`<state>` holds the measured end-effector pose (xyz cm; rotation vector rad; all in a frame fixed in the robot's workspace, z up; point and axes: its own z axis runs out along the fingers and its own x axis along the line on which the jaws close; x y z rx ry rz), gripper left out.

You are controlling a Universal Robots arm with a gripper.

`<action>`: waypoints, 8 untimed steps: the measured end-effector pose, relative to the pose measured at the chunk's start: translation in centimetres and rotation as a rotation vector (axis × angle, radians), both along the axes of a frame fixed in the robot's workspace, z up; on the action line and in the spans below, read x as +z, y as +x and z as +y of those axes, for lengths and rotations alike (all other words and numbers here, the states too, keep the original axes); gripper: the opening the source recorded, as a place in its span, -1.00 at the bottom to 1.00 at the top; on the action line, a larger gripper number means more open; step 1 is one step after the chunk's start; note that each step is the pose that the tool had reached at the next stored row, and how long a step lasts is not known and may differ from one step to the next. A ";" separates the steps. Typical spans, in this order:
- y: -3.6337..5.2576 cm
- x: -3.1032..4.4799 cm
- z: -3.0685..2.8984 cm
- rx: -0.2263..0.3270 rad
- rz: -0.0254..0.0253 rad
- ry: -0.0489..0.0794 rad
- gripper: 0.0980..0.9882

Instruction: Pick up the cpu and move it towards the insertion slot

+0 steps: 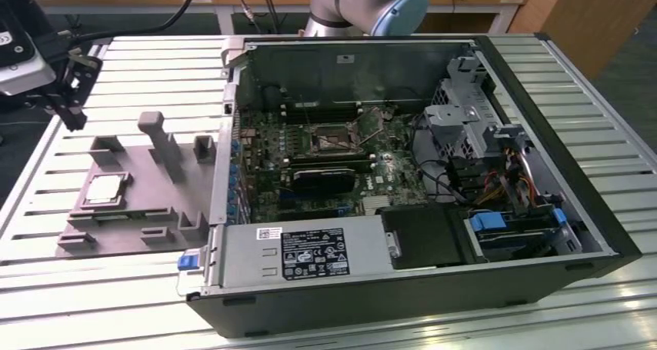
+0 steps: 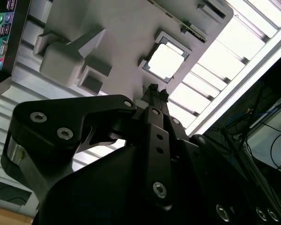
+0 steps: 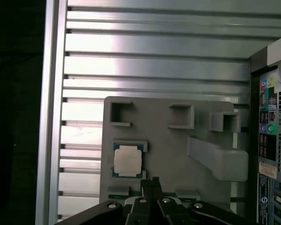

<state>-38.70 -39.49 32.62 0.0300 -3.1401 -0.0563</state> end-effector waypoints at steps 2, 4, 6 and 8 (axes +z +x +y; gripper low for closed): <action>0.00 -0.17 0.00 0.000 -0.0001 0.000 -0.99; 0.00 -0.37 -0.01 0.000 0.0000 -0.001 -0.99; 0.00 -0.63 -0.01 0.000 0.0001 -0.001 -0.99; -0.01 -0.94 -0.02 0.000 0.0000 -0.001 -0.99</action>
